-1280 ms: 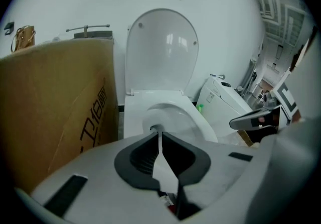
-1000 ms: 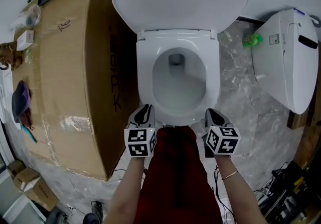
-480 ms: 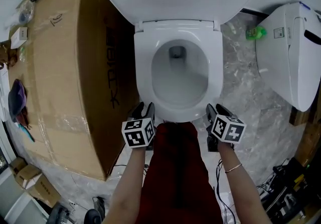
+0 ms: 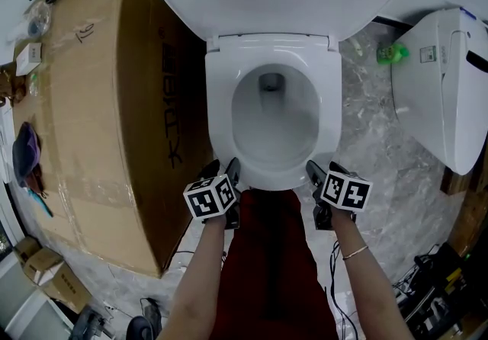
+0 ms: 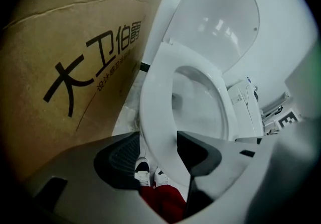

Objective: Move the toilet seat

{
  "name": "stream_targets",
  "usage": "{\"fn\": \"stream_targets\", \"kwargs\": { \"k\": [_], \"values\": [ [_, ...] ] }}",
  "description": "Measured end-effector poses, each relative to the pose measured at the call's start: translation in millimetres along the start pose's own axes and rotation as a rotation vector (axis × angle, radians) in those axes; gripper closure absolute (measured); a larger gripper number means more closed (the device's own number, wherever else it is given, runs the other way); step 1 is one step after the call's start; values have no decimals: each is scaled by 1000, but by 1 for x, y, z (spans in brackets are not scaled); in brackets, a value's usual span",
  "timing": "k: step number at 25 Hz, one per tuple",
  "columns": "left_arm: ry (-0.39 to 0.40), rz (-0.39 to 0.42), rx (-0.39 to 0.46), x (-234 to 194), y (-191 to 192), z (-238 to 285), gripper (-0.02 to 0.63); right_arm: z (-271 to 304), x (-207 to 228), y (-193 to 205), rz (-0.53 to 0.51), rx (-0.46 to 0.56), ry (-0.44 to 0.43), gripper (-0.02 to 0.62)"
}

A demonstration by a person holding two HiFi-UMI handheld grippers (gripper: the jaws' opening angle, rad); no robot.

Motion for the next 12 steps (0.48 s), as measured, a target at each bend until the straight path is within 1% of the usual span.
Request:
{"fn": "stream_targets", "kwargs": {
  "k": [7,12],
  "values": [
    [2,2,-14,2,-2,4,399,8,-3,-4,-6,-11,-6,290],
    [2,11,-33,1,-1,0,399,6,-5,-2,26,-16,-31,290]
  ]
}}
Point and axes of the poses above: the fingertips, and each gripper's own axes: z forward along the fingers, x to its right, y out of its underside, the point moved 2 cm from there along -z, backward along the fingers, and after that the axes turned 12 degrees about -x, right-handed, at the moved point
